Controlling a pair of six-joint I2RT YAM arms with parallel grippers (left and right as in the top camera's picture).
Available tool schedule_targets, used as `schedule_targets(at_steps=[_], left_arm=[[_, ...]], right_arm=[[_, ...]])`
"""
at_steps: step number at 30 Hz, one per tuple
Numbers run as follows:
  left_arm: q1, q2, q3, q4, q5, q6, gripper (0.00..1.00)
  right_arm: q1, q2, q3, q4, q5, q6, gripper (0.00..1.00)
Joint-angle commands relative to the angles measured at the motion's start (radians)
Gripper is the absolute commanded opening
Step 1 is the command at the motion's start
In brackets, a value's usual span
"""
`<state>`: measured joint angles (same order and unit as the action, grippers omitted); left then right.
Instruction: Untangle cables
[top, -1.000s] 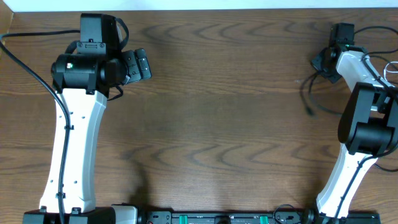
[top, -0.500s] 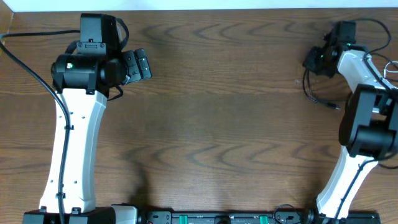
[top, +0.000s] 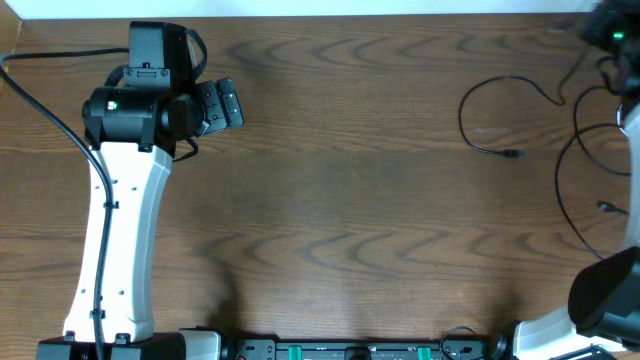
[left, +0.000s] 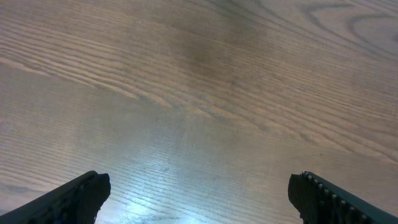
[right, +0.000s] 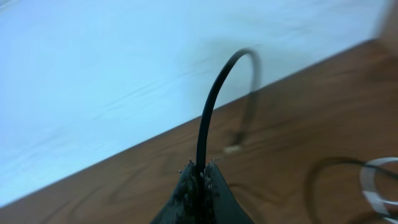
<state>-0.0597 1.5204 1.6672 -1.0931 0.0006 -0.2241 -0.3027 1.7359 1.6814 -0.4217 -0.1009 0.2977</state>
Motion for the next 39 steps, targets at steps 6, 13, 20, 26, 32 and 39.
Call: schedule_targets(at_steps=[6,13,20,26,32,39], left_arm=[[0.004,0.002,0.005,-0.002,-0.010,0.010,0.98],[0.004,0.002,0.005,-0.002,-0.010,0.010,0.98],[0.004,0.002,0.005,-0.002,-0.010,0.010,0.98],[0.004,0.002,0.005,-0.002,-0.010,0.010,0.98],[0.004,0.002,0.005,-0.002,-0.010,0.010,0.98],[0.004,0.002,0.005,-0.002,-0.010,0.010,0.98]], right_arm=[[-0.120,0.022,-0.006,0.048,0.238,-0.075,0.01],[-0.169,0.022,0.071,0.017,0.408,-0.158,0.01],[-0.198,0.022,0.296,-0.132,0.443,-0.157,0.01],[-0.204,0.022,0.496,-0.176,0.536,-0.158,0.01],[-0.206,0.022,0.618,-0.173,0.536,-0.168,0.01],[-0.206,0.034,0.611,-0.197,0.534,-0.211,0.01]])
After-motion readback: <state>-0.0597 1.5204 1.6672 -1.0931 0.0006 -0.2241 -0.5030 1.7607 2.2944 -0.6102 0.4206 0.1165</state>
